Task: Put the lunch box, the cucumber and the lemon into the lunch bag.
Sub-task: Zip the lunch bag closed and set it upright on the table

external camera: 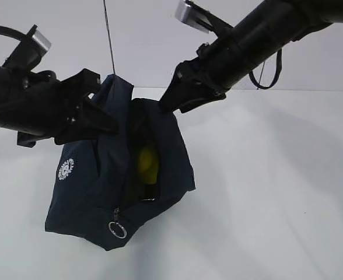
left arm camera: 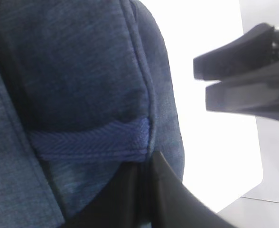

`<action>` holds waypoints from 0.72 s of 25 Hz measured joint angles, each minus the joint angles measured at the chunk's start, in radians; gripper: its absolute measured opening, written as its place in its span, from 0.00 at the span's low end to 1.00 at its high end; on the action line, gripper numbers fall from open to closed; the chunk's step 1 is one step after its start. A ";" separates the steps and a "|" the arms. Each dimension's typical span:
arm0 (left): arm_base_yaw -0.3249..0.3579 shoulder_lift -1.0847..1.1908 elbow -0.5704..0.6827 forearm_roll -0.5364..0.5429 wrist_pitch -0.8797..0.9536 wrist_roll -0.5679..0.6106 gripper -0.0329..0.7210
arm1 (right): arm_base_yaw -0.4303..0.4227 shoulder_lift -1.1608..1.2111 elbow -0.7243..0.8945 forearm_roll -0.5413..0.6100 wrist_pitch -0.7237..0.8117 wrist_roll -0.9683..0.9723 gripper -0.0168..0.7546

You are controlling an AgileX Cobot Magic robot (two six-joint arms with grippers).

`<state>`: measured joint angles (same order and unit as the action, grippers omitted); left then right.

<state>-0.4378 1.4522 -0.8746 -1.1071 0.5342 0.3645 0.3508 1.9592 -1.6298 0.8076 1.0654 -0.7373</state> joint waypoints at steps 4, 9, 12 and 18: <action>0.000 0.000 0.000 0.002 -0.006 0.000 0.06 | -0.027 0.000 -0.002 -0.030 0.078 0.077 0.61; 0.000 0.002 0.000 0.004 -0.006 0.000 0.06 | -0.027 0.027 -0.002 -0.016 0.132 0.094 0.61; 0.000 0.006 0.000 0.004 -0.006 0.000 0.06 | -0.027 0.073 -0.002 0.038 0.138 0.096 0.61; 0.000 0.006 0.000 0.004 -0.003 0.000 0.06 | -0.027 0.122 -0.002 0.095 0.138 0.098 0.61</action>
<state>-0.4378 1.4583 -0.8746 -1.1026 0.5315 0.3645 0.3234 2.0815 -1.6314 0.9021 1.2035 -0.6396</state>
